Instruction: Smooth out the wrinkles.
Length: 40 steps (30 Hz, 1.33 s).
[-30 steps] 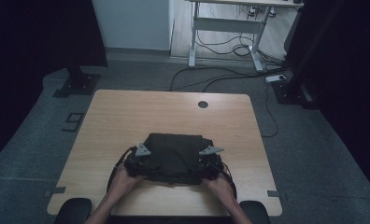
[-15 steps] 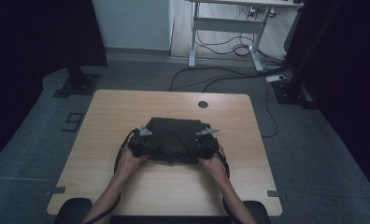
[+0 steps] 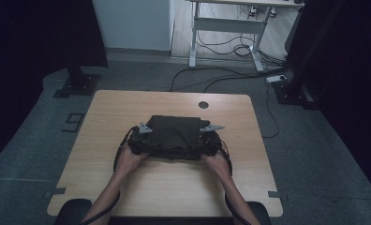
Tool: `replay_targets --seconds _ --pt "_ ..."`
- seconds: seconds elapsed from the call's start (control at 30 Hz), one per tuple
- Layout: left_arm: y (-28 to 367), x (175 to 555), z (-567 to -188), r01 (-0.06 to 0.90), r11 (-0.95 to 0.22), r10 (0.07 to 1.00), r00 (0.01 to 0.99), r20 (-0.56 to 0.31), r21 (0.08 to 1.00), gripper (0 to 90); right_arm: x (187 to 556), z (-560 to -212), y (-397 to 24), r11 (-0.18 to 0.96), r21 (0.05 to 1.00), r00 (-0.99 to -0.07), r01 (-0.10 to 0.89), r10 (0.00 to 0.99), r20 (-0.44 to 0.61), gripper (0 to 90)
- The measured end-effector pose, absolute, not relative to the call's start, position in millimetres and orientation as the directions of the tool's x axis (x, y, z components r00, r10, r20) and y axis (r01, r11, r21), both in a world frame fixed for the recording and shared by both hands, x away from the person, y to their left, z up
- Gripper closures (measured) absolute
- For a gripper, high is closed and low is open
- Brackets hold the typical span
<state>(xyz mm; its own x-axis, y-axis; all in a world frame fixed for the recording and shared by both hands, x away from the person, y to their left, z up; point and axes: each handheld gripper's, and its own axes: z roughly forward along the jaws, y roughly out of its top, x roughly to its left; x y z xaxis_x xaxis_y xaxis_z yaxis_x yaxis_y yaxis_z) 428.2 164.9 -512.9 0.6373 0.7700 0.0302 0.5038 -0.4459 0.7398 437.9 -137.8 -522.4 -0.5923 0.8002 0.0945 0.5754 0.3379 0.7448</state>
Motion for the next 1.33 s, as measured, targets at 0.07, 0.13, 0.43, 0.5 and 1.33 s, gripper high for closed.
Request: replay_targets --seconds 0.07,0.13,0.43,0.5,1.33 --pt "170 418 -505 0.484 -0.431 0.759 0.651 0.016 0.761 18.7 431 -514 -142 0.341 0.756 -0.605 0.559 0.791 0.091 13.9" --pt "172 412 -502 0.476 -0.427 0.751 0.660 0.008 0.769 17.4 427 -510 -144 0.345 0.760 -0.613 0.551 0.785 0.089 13.8" --pt "211 362 -495 0.443 -0.443 0.727 0.686 0.023 0.779 13.8 379 -496 -180 0.395 0.764 -0.646 0.509 0.763 0.036 12.8" --pt "220 355 -500 0.453 -0.448 0.731 0.682 0.024 0.771 13.0 370 -499 -189 0.387 0.763 -0.634 0.518 0.772 0.039 11.9" --pt "250 348 -548 0.591 -0.469 0.780 0.625 -0.006 0.656 0.0 349 -557 -226 0.381 0.714 -0.553 0.587 0.833 0.009 0.0"
